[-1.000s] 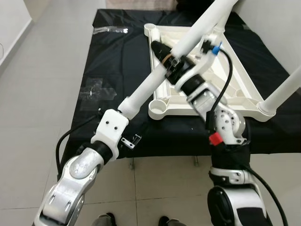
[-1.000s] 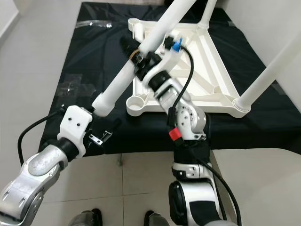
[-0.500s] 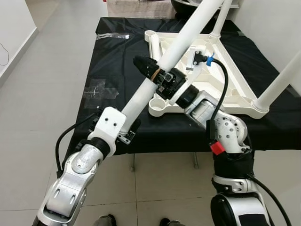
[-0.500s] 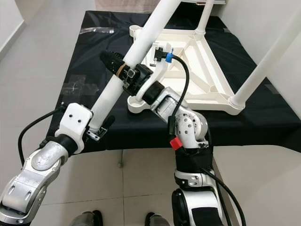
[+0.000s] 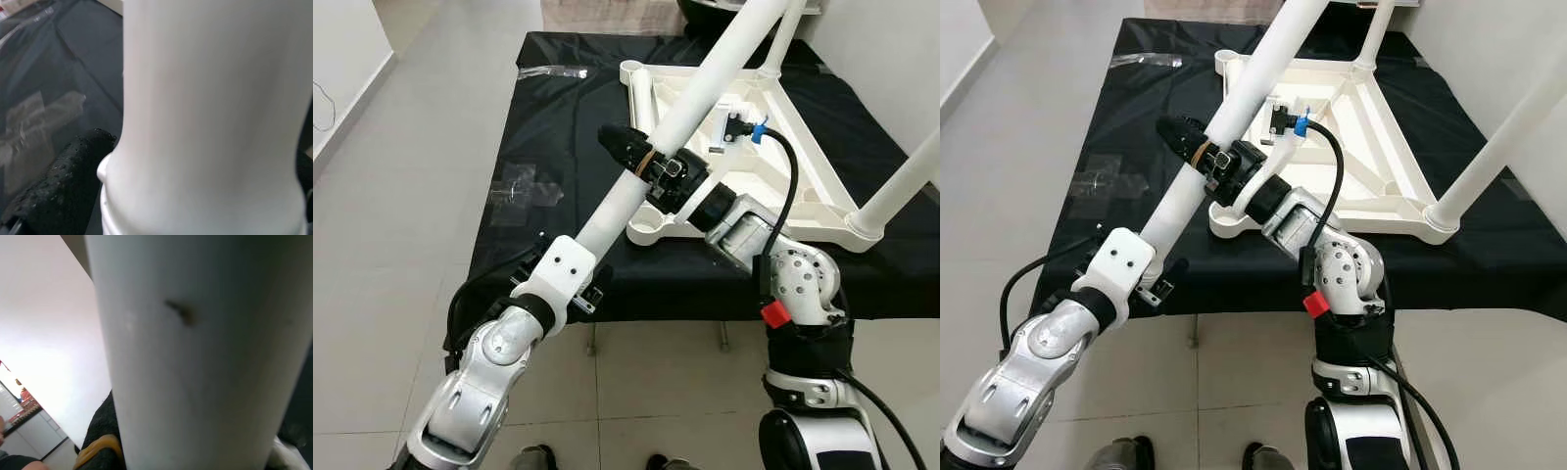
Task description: Building children table
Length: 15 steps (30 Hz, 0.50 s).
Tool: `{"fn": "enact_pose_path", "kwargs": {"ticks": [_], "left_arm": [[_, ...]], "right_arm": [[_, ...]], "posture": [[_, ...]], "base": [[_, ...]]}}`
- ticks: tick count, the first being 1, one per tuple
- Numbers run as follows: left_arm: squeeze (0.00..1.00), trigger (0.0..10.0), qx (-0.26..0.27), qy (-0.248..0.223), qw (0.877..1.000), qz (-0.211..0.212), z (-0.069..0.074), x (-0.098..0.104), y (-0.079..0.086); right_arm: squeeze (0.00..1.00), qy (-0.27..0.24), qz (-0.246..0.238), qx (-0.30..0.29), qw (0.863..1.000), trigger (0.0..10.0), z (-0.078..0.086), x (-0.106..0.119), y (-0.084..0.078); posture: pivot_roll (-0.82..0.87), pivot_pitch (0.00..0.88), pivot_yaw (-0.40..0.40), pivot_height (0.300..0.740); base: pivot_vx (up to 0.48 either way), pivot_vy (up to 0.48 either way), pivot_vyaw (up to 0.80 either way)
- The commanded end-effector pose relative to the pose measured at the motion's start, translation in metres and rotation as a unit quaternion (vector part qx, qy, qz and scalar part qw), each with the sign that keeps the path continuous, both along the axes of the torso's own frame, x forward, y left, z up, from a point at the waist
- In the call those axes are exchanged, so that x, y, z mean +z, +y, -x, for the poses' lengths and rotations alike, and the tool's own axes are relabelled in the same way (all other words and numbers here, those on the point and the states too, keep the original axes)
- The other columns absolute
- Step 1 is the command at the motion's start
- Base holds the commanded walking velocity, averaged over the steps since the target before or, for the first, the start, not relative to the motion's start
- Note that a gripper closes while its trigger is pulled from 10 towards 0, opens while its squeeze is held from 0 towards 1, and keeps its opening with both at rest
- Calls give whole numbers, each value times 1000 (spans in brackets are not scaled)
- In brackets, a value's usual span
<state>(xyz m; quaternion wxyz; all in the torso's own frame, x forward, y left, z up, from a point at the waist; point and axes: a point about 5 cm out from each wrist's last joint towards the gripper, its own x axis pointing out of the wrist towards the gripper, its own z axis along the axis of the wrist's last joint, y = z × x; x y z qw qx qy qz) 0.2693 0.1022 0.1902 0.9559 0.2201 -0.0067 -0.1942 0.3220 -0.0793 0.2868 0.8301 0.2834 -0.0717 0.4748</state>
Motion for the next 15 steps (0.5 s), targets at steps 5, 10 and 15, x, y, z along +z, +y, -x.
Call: {"fn": "enact_pose_path", "kwargs": {"ticks": [5, 10, 15], "left_arm": [[0, 10000, 6, 12, 1000, -15, -3, -1, -8], [0, 10000, 13, 7, 1000, -24, -3, 2, -10], [0, 10000, 30, 3, 999, -28, -5, 2, -5]], "right_arm": [[0, -16, 19, -4, 1000, 10000, 3, -1, 14], [0, -19, 34, -30, 999, 10000, -1, -1, 14], [0, -18, 40, -49, 998, 10000, -3, 0, 15]], "posture": [[116, 158, -58, 740], [117, 157, -61, 740], [115, 159, -60, 740]], "base": [[0, 0, 0], [0, 0, 0], [0, 0, 0]]}}
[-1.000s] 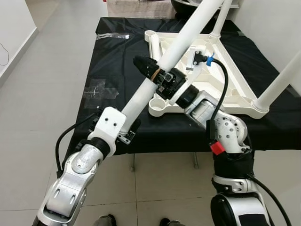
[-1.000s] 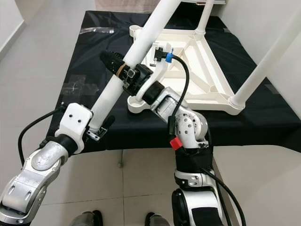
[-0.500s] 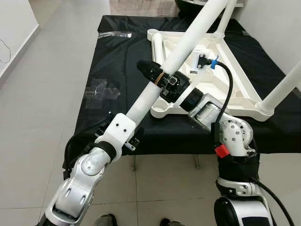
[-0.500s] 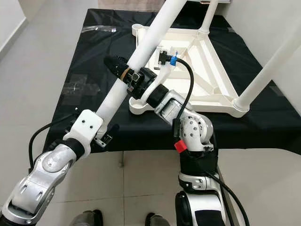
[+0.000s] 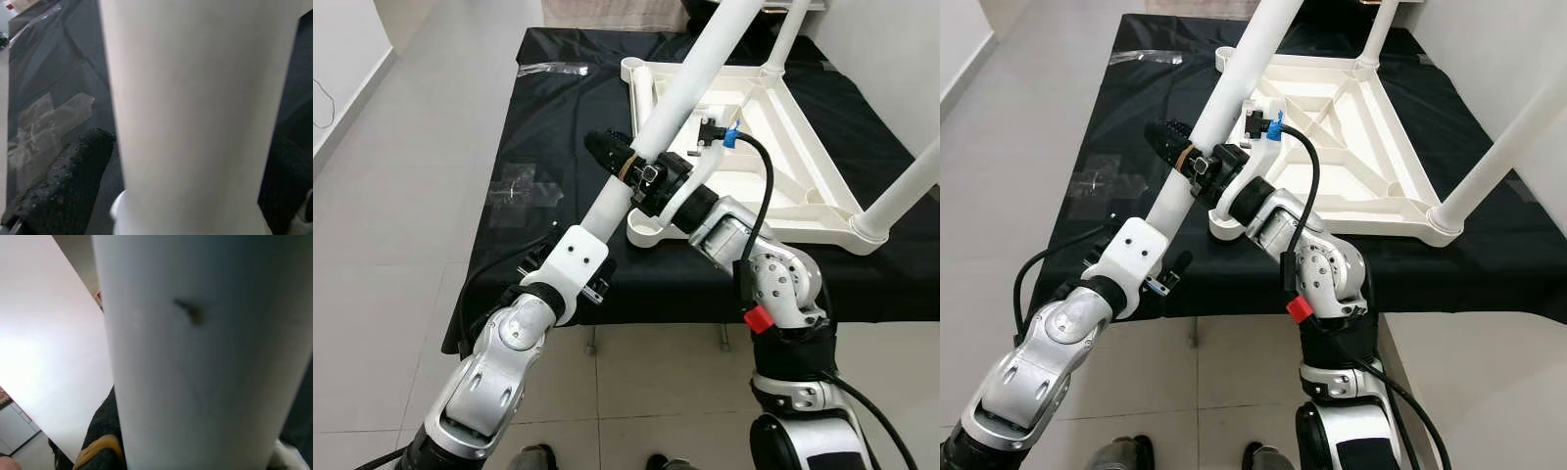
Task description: Building children table
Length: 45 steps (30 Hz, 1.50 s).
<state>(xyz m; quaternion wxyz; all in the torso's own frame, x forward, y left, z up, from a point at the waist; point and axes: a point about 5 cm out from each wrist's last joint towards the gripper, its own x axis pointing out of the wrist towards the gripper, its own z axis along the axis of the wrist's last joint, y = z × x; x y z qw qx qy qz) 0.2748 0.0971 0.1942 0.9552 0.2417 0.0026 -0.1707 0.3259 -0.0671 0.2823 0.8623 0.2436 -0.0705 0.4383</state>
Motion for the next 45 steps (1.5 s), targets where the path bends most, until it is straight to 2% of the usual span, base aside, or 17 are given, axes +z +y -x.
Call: {"fn": "enact_pose_path", "kwargs": {"ticks": [1, 16, 17, 18, 19, 27, 31, 32, 33, 34, 39, 40, 41, 44, 45], "left_arm": [[0, 10000, 10, 6, 1000, -6, -1, -3, 1], [0, 10000, 25, 37, 999, -6, -1, -15, 4], [0, 1922, 26, 35, 999, -6, -1, -15, 5], [0, 1922, 27, 33, 999, -8, -1, -15, 5], [0, 0, 30, 27, 999, -6, -2, -13, 6], [0, 0, 33, 15, 999, -9, -4, -11, 8], [0, 0, 34, 17, 999, -18, -3, -13, 9], [0, 10000, 34, 21, 999, -19, -3, -14, 9], [0, 10000, 34, 21, 999, -19, -3, -14, 9], [0, 10000, 31, 25, 999, -13, -1, -15, 9], [0, 10000, 29, 31, 999, 0, 5, -17, 14], [0, 10000, 20, 38, 999, -4, 9, -20, 18], [0, 10000, 6, 49, 999, 0, 12, -22, 23], [0, 10000, -5, 56, 998, 2, 14, -24, 26], [0, 10000, -18, 64, 998, 17, 15, -23, 28]], "right_arm": [[0, -13, 1, -5, 1000, 10000, 1, 5, 4], [0, -20, -22, -2, 1000, 10000, 5, 15, 7], [0, -21, -22, -1, 1000, 10000, 5, 16, 7], [0, -22, -22, -1, 1000, 10000, 6, 16, 7], [0, -22, -23, 0, 999, 10000, 6, 17, 8], [0, -24, -22, 4, 999, 10000, 8, 17, 9], [0, -29, -6, -10, 1000, 10000, 6, 12, 8], [227, -31, -1, -15, 999, 10000, 5, 10, 8], [227, -31, -1, -15, 999, 10000, 5, 10, 8], [1000, -35, 9, -26, 999, 10000, 3, 6, 7], [1000, -42, 26, -41, 998, 10000, -1, 0, 3], [1000, -46, 37, -54, 997, 10000, -4, -4, -2], [0, -56, 51, -47, 996, 10000, -6, -6, -9], [0, -63, 60, -40, 995, 10000, -7, -8, -13], [0, -65, 64, -18, 996, 10000, -6, -9, -16]], "posture": [[114, 158, -60, 740], [105, 153, -57, 740], [105, 151, -56, 740], [105, 151, -56, 740], [104, 149, -56, 740], [102, 142, -55, 740], [103, 134, -56, 740], [101, 129, -55, 740], [101, 129, -55, 740], [103, 127, -55, 740], [99, 123, -55, 740], [110, 117, -51, 740], [115, 111, -41, 740], [114, 110, -40, 740], [114, 109, -36, 740]], "base": [[0, 0, 0], [0, 0, 0], [0, 0, 0], [0, 0, 0], [0, 0, 0], [0, 0, 0], [0, 0, 0], [0, 0, 0], [0, 0, 0], [0, 0, 0], [0, 0, 0], [0, 0, 0], [0, 0, 0], [0, 0, 0], [0, 0, 0]]}}
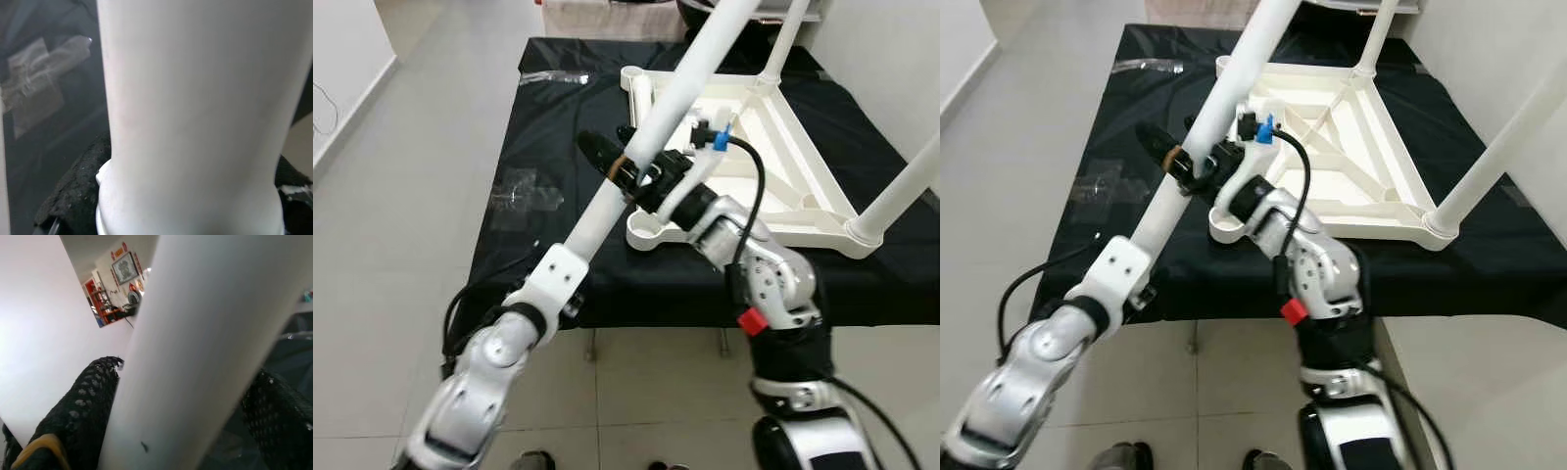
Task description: Building children table
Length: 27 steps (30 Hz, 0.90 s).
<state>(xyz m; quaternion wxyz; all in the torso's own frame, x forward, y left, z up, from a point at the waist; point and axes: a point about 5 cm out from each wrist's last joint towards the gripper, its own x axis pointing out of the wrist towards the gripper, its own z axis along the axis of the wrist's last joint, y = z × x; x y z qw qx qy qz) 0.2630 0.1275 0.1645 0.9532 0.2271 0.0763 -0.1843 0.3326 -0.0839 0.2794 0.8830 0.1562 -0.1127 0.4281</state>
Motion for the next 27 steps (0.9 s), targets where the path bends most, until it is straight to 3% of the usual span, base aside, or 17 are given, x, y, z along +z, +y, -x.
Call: {"fn": "enact_pose_path", "kwargs": {"ticks": [1, 6, 8, 9, 10, 12, 13, 16, 18, 19, 20, 21, 24, 27], "left_arm": [[0, 10000, -63, 10, 996, 64, 9, 10, -8], [0, 10000, -97, 33, 989, 104, 15, 11, -14], [0, 10000, -156, 60, 975, 144, 29, 12, -24], [0, 10000, -156, 60, 975, 144, 29, 12, -24], [0, 10000, -182, 76, 966, 165, 36, 12, -29], [0, 10000, -182, 76, 966, 165, 36, 12, -29], [0, 10000, -224, 109, 947, 203, 48, 9, -35], [0, 10000, -236, 127, 936, 227, 54, 8, -37], [0, 10000, -268, 167, 910, 268, 69, 4, -41], [0, 10000, -268, 167, 910, 268, 69, 4, -41], [0, 10000, -283, 183, 898, 284, 76, 3, -41], [0, 10000, -283, 183, 898, 284, 76, 3, -41], [0, 10000, -313, 219, 871, 308, 94, 1, -42], [0, 10000, -322, 233, 865, 306, 99, -1, -42]], "right_arm": [[0, 8, 13, 91, 996, 10000, 8, -9, -4], [0, 11, 20, 139, 990, 10000, 13, -12, -6], [0, 14, 12, 200, 980, 10000, 18, -12, -10], [0, 14, 12, 200, 980, 10000, 18, -12, -10], [0, 15, 2, 224, 975, 10000, 20, -11, -12], [0, 15, 2, 224, 975, 10000, 20, -11, -12], [0, 10, -9, 250, 968, 10000, 20, -10, -14], [0, 7, -12, 258, 966, 10000, 21, -9, -14], [0, 5, -9, 294, 956, 10000, 23, -9, -14], [0, 5, -9, 294, 956, 10000, 23, -9, -14], [0, 2, -2, 314, 949, 10000, 25, -9, -14], [0, 2, -2, 314, 949, 10000, 25, -9, -14], [0, 3, 24, 358, 934, 10000, 33, -14, -17], [0, 6, 30, 373, 927, 10000, 36, -16, -18]], "posture": [[115, 106, -36, 740], [121, 111, -33, 740], [130, 116, -30, 740], [130, 116, -30, 740], [132, 119, -27, 740], [132, 119, -27, 740], [137, 124, -23, 740], [135, 122, -23, 740], [136, 129, -19, 740], [136, 129, -19, 740], [135, 129, -17, 740], [135, 129, -17, 740], [137, 134, -19, 740], [139, 138, -20, 740]], "base": [[0, 0, 0], [0, 0, 0], [0, 0, 0], [0, 0, 0], [0, 0, 0], [0, 0, 0], [0, 0, 0], [0, 0, 0], [0, 0, 0], [0, 0, 0], [0, 0, 0], [0, 0, 0], [0, 0, 0], [0, 0, 0]]}}
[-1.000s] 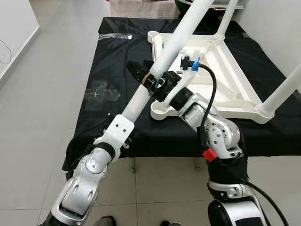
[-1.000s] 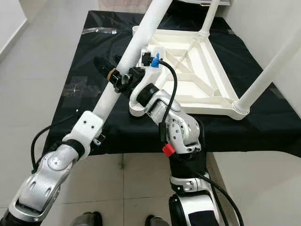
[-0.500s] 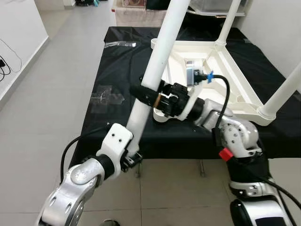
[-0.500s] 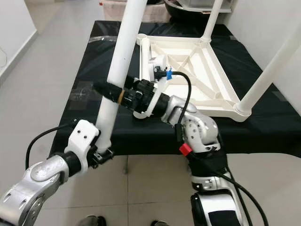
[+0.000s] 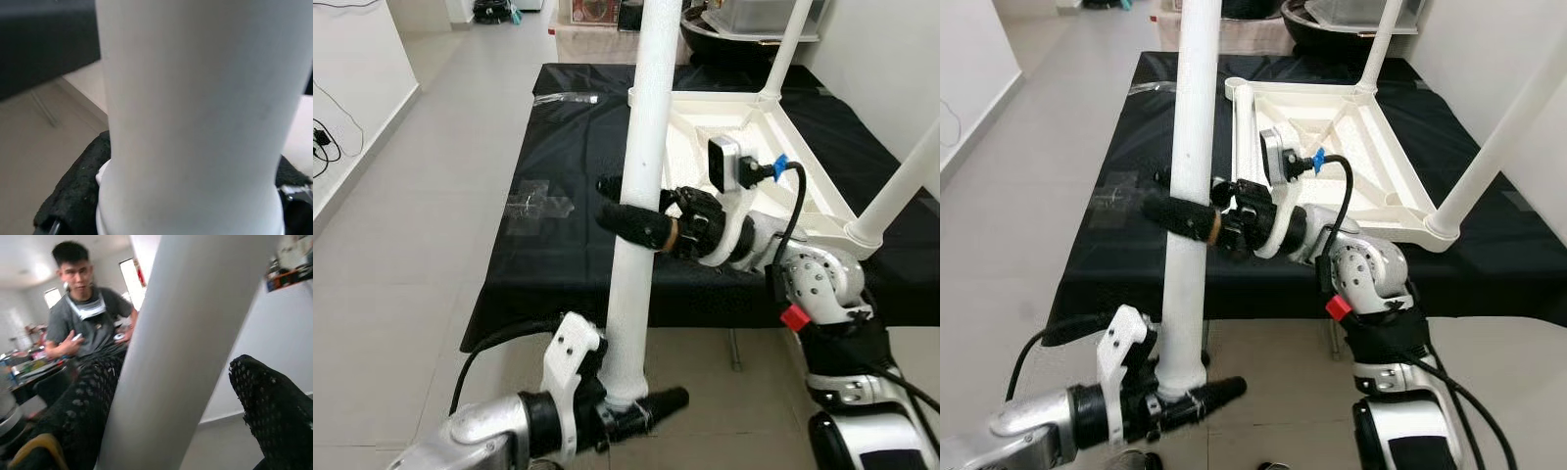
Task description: Building children table
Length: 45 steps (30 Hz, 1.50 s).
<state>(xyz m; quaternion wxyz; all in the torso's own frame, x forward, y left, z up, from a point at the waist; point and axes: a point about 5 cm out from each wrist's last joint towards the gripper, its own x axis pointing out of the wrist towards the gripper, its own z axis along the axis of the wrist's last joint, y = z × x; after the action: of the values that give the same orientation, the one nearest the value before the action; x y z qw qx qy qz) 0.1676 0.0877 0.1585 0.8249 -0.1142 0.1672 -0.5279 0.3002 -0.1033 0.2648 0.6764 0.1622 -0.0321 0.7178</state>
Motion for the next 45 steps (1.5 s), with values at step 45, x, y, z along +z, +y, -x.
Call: {"fn": "enact_pose_path", "kwargs": {"ticks": [45], "left_arm": [[0, 10000, -99, -18, 990, -101, 3, -20, 21]], "right_arm": [[0, 36, 25, 106, 993, 10000, 33, -8, 32]], "posture": [[111, 153, -12, 740]], "base": [[0, 0, 0]]}}
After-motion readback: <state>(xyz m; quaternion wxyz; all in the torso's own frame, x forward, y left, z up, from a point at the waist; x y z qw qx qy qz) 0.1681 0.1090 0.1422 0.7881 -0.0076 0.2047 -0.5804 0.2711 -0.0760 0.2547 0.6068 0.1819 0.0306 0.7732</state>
